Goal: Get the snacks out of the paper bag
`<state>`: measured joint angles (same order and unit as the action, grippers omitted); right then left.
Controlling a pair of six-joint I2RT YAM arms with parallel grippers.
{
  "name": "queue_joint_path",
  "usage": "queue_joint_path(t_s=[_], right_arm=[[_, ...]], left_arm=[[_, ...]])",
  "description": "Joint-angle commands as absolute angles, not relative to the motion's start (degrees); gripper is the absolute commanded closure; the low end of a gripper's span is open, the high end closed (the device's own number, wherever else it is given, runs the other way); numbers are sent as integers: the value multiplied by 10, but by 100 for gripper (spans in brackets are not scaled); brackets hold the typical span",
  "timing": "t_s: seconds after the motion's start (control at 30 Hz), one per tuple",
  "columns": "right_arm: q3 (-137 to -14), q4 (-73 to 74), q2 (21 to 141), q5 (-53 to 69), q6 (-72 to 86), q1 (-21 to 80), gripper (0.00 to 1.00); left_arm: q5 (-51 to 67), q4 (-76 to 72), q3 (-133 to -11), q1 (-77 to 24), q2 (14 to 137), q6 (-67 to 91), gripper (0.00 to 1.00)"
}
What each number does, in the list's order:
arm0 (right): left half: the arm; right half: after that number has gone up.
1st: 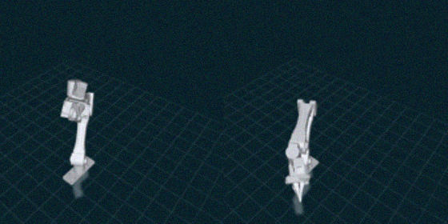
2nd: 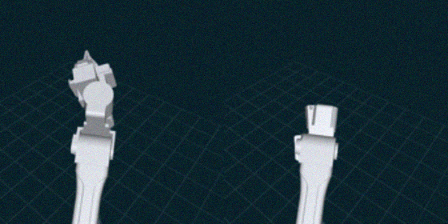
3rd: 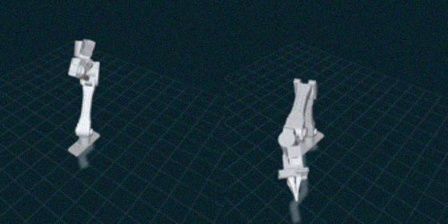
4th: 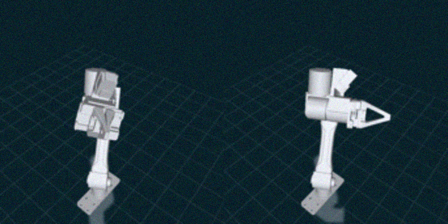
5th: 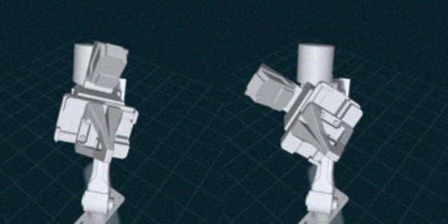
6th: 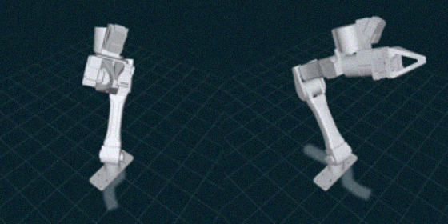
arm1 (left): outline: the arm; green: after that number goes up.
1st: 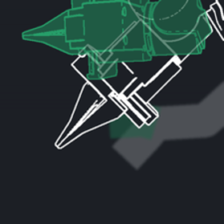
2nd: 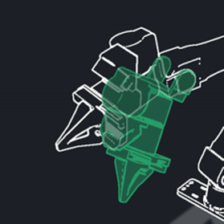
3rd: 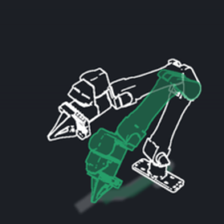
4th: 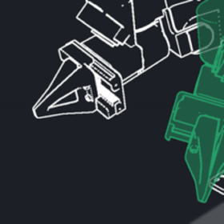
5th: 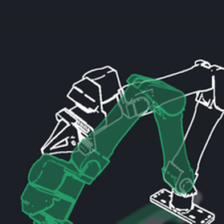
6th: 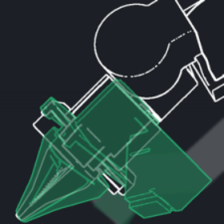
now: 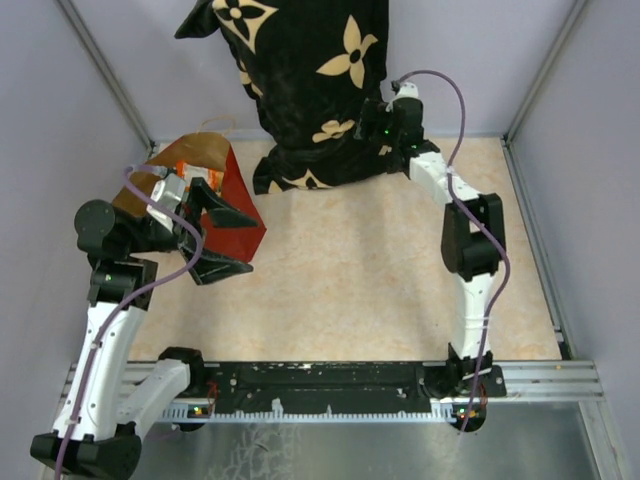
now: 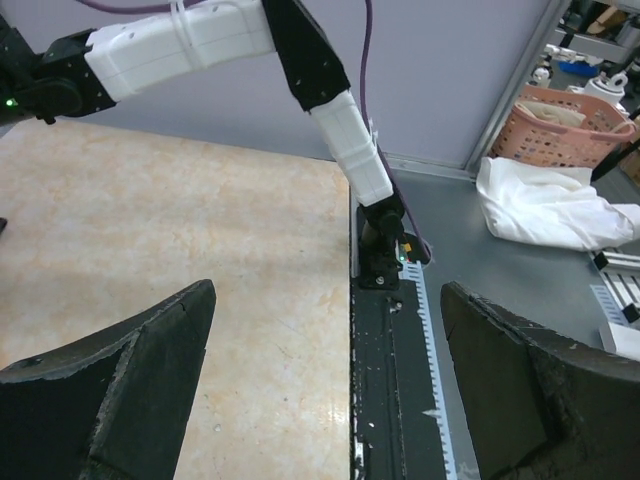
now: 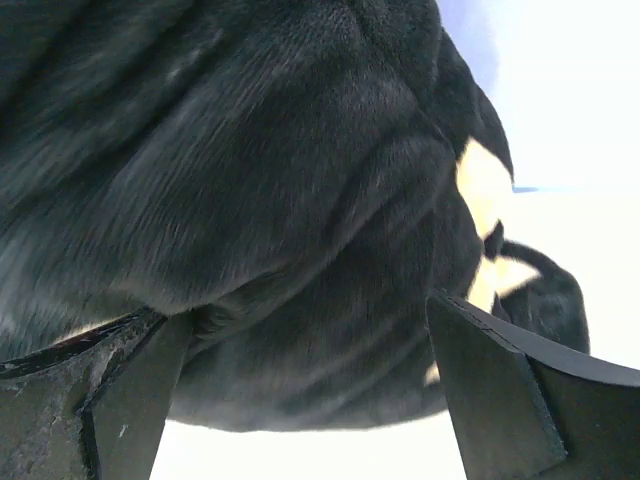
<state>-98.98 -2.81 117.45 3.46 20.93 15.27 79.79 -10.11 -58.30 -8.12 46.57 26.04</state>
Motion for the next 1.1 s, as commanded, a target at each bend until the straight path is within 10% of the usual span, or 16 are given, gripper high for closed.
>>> queue_joint_path(t_s=[0.0, 0.13, 0.3, 0.67, 1.07], right_arm=[[-1130, -40, 1276, 15, 198, 166, 1], [-1213, -19, 1342, 14, 169, 184, 20], [-1162, -29, 1288, 23, 176, 185, 100], [-666, -164, 855, -112, 233, 87, 100], [-606, -20, 716, -176, 325, -185, 100]], left_arm=[[741, -78, -591, -84, 474, 239, 0], [678, 18, -624, -84, 496, 178, 0], [633, 68, -635, -83, 502, 140, 0], [443, -44, -573, -86, 522, 302, 6], [321, -78, -555, -186, 537, 290, 9]])
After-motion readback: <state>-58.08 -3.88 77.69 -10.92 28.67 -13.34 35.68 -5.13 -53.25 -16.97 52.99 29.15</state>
